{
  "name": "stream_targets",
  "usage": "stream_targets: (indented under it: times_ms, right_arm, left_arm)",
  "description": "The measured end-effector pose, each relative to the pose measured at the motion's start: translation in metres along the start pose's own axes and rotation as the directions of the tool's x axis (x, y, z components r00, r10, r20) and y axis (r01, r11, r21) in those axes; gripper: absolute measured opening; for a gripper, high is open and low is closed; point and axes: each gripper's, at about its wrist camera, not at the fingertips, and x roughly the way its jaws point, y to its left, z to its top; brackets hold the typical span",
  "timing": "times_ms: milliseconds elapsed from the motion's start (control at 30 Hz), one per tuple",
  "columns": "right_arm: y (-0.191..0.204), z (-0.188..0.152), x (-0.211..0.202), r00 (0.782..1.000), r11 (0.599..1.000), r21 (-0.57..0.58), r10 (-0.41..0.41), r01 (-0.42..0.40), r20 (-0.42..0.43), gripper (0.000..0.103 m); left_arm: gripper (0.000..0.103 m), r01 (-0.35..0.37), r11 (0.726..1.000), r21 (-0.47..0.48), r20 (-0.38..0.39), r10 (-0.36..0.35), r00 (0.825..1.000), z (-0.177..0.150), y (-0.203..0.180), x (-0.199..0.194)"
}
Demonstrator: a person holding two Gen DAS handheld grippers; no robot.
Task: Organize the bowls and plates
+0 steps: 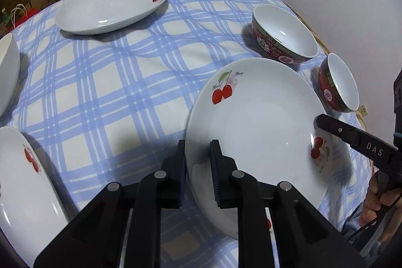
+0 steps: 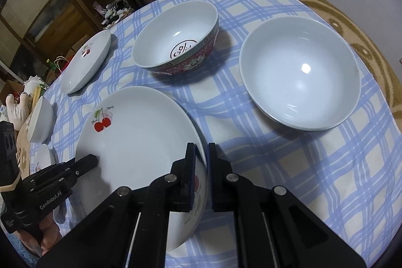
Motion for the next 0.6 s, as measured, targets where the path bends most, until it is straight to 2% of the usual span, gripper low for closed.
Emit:
stream_targets:
  times_ms: [200, 367, 600]
  right_arm:
    - [0.000, 0.001, -0.001, 1.000, 1.000, 0.010, 0.002, -0.002, -0.007, 0.010]
    - [0.012, -0.002, -0.002, 0.998, 0.997, -0.051, -0.055, 0.055, -0.013, 0.010]
    - [0.013, -0.002, -0.003, 0.999, 0.998, -0.044, -0.034, 0.034, -0.018, 0.010]
  left_arm:
    - [0.017, 0.010, 1.000, -0.010, 0.001, -0.010, 1.000, 0.000, 0.002, -0.002]
    - [0.017, -0.020, 1.000, -0.009, 0.023, 0.020, 1.000, -0.002, 0.000, -0.005]
    - [0.016, -0.017, 1.000, -0.019, 0.012, 0.018, 1.000, -0.001, 0.006, -0.010]
